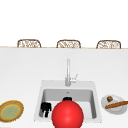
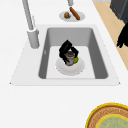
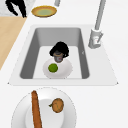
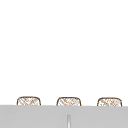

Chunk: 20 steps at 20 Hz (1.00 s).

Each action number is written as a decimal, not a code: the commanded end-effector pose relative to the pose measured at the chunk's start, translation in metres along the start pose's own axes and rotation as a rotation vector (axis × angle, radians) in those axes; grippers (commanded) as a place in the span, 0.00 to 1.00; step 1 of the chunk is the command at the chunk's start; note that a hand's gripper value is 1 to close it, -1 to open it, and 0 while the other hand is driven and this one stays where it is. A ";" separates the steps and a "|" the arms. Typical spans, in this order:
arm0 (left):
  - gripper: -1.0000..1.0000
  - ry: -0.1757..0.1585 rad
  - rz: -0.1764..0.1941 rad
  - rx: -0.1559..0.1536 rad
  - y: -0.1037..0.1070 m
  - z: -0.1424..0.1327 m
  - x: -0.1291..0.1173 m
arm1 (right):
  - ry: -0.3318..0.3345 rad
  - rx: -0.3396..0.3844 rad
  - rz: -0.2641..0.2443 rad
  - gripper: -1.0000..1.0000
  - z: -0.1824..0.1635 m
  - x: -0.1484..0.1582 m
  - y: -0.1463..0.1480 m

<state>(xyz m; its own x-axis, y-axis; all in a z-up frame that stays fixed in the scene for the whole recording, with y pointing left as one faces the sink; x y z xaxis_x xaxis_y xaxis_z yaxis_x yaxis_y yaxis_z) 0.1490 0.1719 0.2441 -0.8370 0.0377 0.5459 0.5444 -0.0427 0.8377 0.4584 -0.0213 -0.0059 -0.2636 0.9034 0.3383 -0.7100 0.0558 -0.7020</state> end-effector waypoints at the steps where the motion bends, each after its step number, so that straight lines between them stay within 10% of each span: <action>1: 0.50 0.000 0.000 0.000 0.000 0.000 0.000 | -0.017 0.029 -0.044 1.00 -0.019 -0.010 0.015; 9: 0.50 0.000 0.000 0.000 0.000 0.000 0.000 | 0.007 -0.013 -0.030 1.00 -0.060 -0.030 0.024; 14: 0.50 0.000 0.000 0.000 0.000 0.000 0.000 | 0.063 0.079 -0.076 1.00 -0.083 -0.027 0.021; 17: 0.50 0.000 0.000 0.000 0.000 0.000 0.000 | 0.073 0.129 -0.008 1.00 -0.075 -0.012 0.007; 18: 0.50 0.000 0.000 0.000 0.000 0.000 0.000 | 0.082 0.166 0.002 0.00 -0.074 -0.006 0.005; 20: 0.50 0.000 0.000 0.000 0.000 0.000 0.000 | 0.111 0.145 0.039 0.00 -0.066 -0.002 -0.002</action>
<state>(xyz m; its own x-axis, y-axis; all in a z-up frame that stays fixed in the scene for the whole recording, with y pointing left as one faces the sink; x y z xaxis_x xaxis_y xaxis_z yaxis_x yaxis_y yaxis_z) 0.1490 0.1719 0.2441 -0.8370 0.0377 0.5459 0.5444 -0.0427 0.8377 0.5064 -0.0003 -0.0448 -0.2215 0.9394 0.2616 -0.8011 -0.0224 -0.5980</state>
